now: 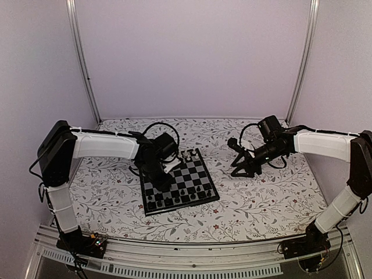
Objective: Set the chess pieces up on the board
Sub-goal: Pick up the chess piece from the chessboard.
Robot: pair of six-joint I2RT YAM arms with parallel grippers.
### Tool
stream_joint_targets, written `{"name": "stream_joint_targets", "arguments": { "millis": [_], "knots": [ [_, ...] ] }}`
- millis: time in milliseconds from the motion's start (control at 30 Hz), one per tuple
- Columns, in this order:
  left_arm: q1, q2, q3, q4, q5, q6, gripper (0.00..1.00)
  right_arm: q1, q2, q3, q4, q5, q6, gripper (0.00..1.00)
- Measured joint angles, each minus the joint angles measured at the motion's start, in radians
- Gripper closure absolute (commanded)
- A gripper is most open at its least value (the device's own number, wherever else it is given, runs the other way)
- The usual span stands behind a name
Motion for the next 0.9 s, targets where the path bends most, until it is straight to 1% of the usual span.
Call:
{"name": "stream_joint_targets", "arguments": {
  "millis": [367, 467, 533, 667, 833, 900],
  "knots": [
    [0.000, 0.004, -0.011, -0.012, 0.029, -0.007, 0.84, 0.000, 0.000, 0.000, -0.002, 0.000, -0.001, 0.48],
    [0.000, 0.004, -0.011, -0.011, 0.039, 0.000, 0.84, 0.000, 0.000, 0.000, -0.003, -0.005, 0.000, 0.48],
    [0.000, 0.004, -0.011, -0.011, 0.046, 0.008, 0.79, 0.000, 0.000, 0.003, -0.006, -0.008, 0.000, 0.48],
    [0.000, 0.007, -0.011, -0.011, 0.050, 0.033, 0.76, 0.006, 0.006, 0.038, -0.015, -0.021, 0.003, 0.48],
    [0.000, 0.024, -0.004, -0.009, 0.056, 0.078, 0.75, 0.055, 0.033, 0.098, -0.014, -0.022, 0.013, 0.48],
    [0.000, 0.028, -0.001, -0.003, 0.055, 0.094, 0.78, 0.086, 0.054, 0.115, -0.014, -0.021, 0.017, 0.48]
  ]
}}
